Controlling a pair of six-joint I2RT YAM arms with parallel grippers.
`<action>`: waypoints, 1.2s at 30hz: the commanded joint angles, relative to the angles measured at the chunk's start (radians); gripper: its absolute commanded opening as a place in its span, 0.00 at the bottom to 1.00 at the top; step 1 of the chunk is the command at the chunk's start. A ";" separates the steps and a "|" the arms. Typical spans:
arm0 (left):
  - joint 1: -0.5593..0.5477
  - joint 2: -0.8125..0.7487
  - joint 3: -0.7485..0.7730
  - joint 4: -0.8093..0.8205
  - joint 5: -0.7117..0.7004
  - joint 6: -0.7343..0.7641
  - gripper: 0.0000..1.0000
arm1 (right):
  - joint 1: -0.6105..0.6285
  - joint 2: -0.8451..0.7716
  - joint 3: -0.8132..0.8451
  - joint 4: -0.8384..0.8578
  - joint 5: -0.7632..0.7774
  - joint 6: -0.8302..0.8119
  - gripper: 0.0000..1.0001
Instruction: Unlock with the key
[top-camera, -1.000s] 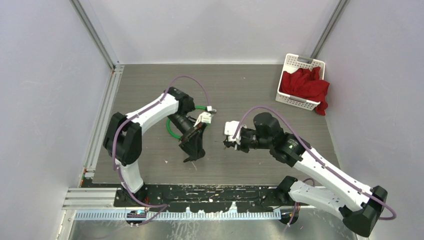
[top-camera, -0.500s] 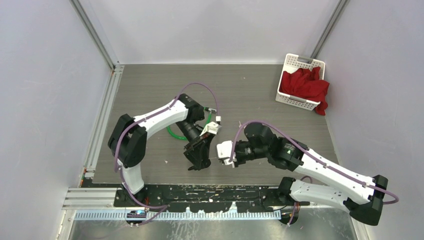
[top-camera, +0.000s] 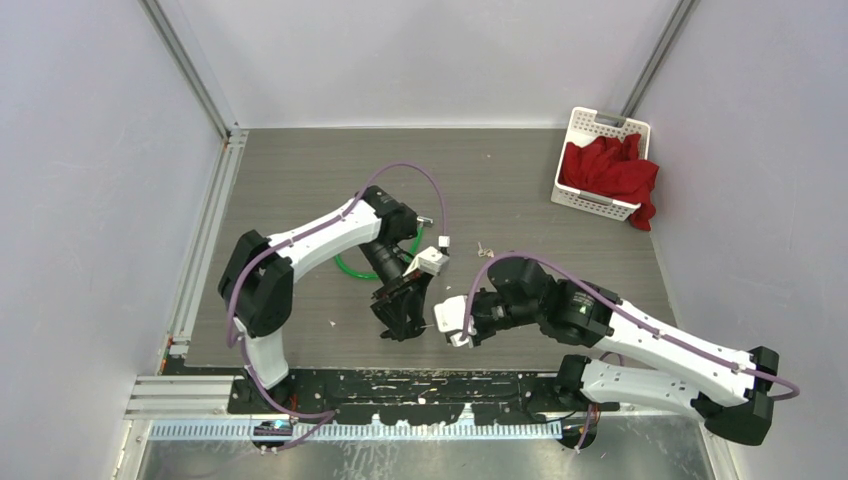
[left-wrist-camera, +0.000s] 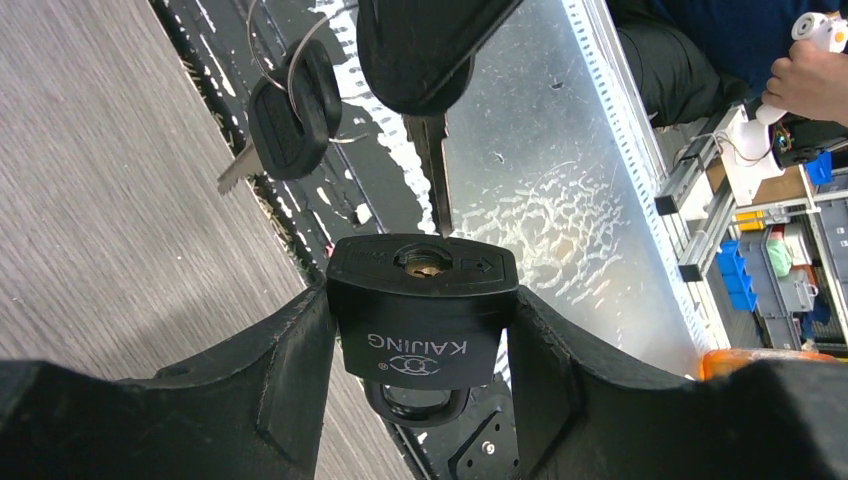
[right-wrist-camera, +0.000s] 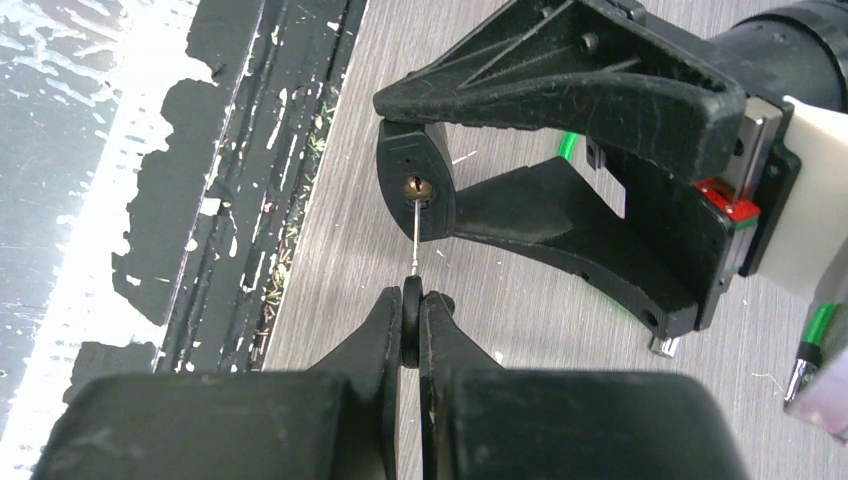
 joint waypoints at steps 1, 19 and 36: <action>-0.012 -0.005 0.055 -0.188 0.063 0.008 0.00 | 0.032 0.007 0.057 0.011 0.033 -0.024 0.01; -0.017 0.001 0.077 -0.188 0.080 -0.007 0.00 | 0.052 0.022 0.062 0.007 0.052 -0.026 0.01; -0.020 -0.003 0.084 -0.187 0.078 -0.018 0.00 | 0.061 0.050 0.076 -0.004 0.088 -0.036 0.01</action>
